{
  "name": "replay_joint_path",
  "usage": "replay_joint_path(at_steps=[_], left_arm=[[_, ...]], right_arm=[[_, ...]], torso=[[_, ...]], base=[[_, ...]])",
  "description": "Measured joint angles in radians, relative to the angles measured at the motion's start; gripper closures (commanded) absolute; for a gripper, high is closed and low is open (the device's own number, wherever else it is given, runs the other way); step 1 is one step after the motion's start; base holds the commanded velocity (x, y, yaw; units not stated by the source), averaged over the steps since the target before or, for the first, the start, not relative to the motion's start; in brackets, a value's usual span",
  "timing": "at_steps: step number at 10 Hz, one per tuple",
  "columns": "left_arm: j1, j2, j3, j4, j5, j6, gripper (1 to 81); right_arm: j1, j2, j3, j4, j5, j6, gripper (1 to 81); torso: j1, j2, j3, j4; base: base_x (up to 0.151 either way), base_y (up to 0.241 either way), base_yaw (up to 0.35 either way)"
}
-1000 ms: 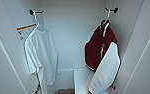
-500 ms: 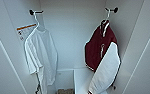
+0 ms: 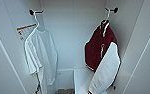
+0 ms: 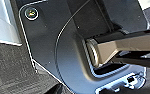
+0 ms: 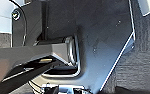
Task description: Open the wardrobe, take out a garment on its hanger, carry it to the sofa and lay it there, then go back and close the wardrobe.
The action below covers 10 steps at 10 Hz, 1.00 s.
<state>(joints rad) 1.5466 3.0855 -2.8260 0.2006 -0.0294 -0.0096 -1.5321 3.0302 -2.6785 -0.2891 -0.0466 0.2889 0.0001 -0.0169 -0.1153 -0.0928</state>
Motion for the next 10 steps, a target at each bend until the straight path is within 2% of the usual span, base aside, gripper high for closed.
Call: replay_joint_path(at_steps=[1,2,4,5,6,10], left_arm=[[0.000,-0.002,0.016,-0.077,-0.011,0.070,1.0],[0.000,-0.002,0.030,-0.121,-0.025,0.099,1.0],[0.000,-0.002,0.031,-0.133,-0.028,0.103,1.0],[0.000,-0.003,0.031,-0.133,-0.027,0.103,1.0],[0.000,-0.011,0.030,-0.133,-0.026,0.107,1.0],[-0.045,-0.007,0.024,-0.133,-0.024,0.110,1.0]], right_arm=[[0.000,0.000,0.000,0.000,0.000,0.000,1.0],[0.000,0.001,0.000,0.000,0.000,0.000,1.0],[0.000,0.008,0.000,0.000,0.000,0.000,1.0],[0.001,0.011,0.000,0.000,0.001,0.000,1.0],[0.004,0.014,0.000,0.000,0.001,0.000,1.0],[0.003,0.013,-0.001,-0.004,0.001,0.000,1.0]], torso=[[0.000,0.000,0.000,0.000],[0.000,0.000,0.000,0.000],[0.000,0.000,0.000,-0.001],[0.000,0.000,0.000,-0.009],[0.000,0.000,0.000,-0.031],[0.000,0.000,0.000,-0.161]], base=[[0.000,0.000,0.000],[0.000,0.000,0.000],[0.000,0.000,0.000],[0.000,0.000,0.000],[0.000,0.000,0.000],[0.000,0.000,0.000]])
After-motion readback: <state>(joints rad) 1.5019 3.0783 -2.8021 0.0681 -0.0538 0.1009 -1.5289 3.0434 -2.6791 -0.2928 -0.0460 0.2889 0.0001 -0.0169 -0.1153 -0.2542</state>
